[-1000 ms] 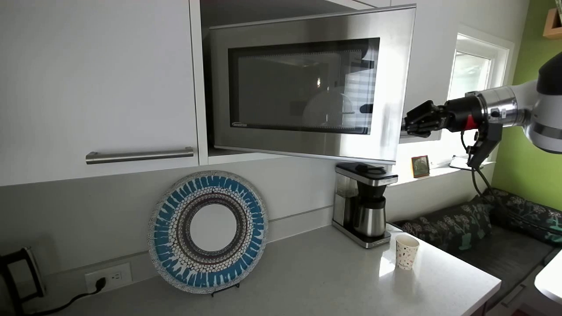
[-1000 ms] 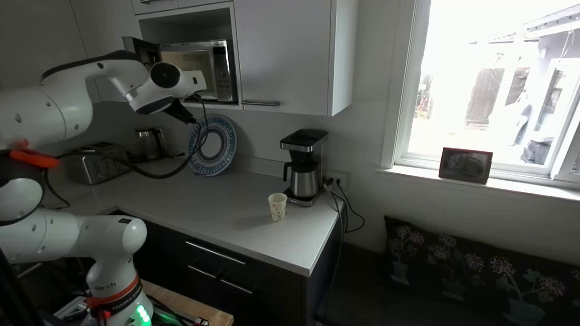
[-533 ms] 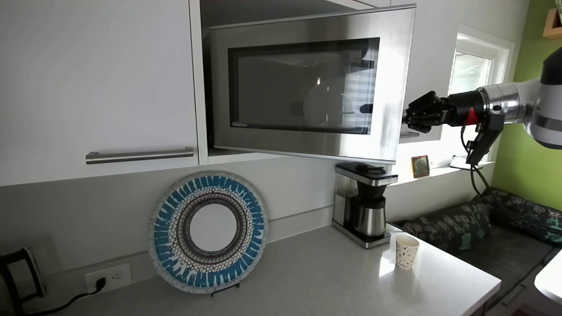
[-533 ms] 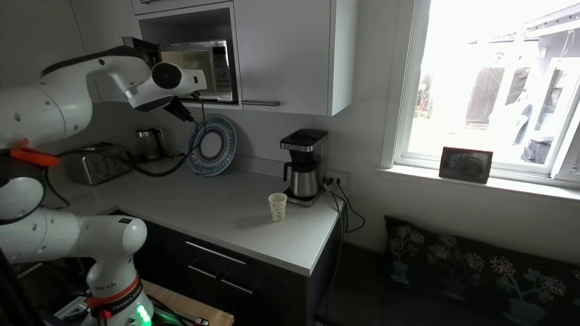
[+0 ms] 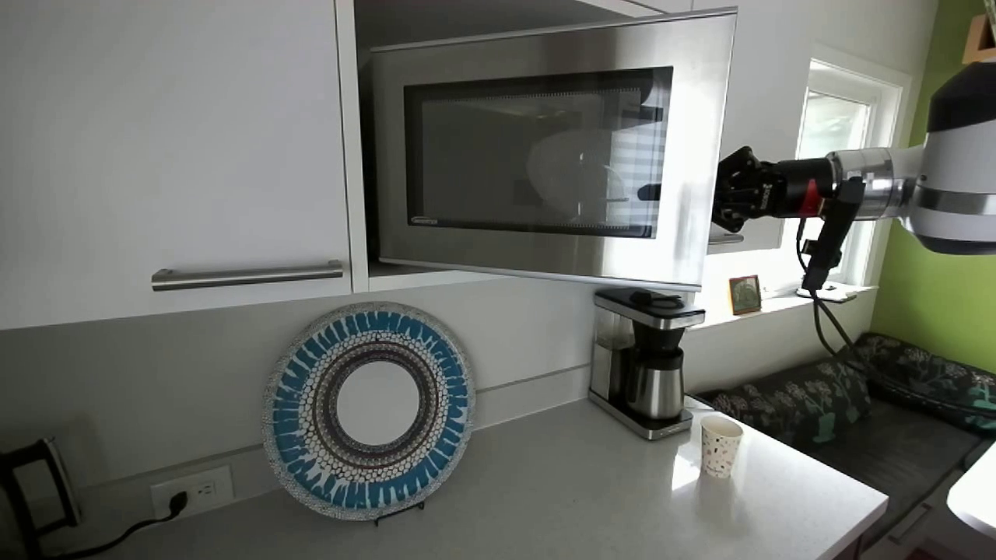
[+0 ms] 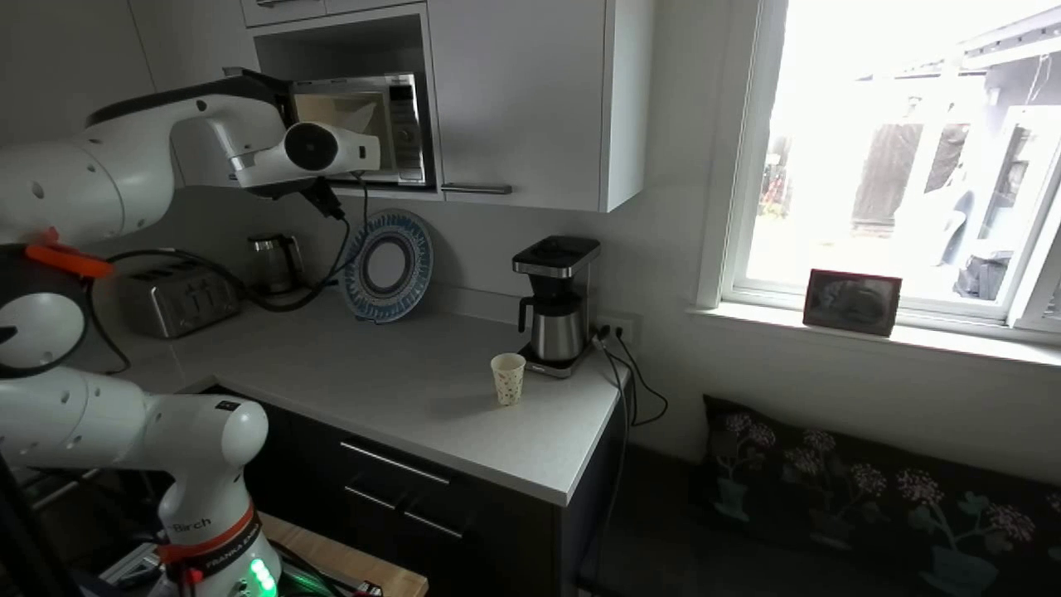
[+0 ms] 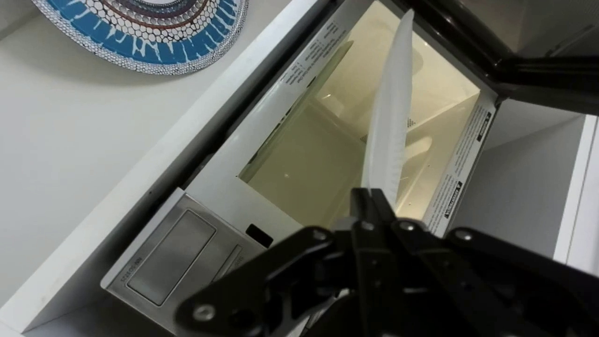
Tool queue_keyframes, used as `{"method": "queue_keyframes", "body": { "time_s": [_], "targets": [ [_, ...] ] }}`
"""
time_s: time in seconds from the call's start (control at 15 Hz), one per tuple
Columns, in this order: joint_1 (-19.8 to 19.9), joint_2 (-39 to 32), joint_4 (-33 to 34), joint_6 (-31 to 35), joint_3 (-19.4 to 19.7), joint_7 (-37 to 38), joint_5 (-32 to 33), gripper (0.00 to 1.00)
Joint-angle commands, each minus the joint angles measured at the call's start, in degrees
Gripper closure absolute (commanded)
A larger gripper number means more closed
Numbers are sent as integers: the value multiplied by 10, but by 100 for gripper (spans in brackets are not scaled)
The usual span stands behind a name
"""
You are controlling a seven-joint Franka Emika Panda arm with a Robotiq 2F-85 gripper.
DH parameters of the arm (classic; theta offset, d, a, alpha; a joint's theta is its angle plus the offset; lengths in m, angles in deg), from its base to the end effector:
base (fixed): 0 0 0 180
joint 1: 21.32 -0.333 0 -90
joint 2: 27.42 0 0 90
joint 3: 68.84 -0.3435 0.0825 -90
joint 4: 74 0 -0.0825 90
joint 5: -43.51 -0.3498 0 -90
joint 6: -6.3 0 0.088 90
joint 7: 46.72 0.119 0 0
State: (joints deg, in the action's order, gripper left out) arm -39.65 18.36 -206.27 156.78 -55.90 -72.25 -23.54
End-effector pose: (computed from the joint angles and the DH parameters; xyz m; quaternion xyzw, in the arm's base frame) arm 0.3163 -0.0325 0.7395 -0.7279 0.0874 -0.4866 0.4751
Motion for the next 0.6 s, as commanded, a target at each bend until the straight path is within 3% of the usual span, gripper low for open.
{"method": "queue_keyframes", "body": {
  "time_s": [0.0,0.33,0.53],
  "targets": [
    [44,-44,24,8,-42,36,-50,100],
    [86,-89,54,6,-83,72,-84,100],
    [100,-73,39,-14,-88,52,-76,99]
  ]
}}
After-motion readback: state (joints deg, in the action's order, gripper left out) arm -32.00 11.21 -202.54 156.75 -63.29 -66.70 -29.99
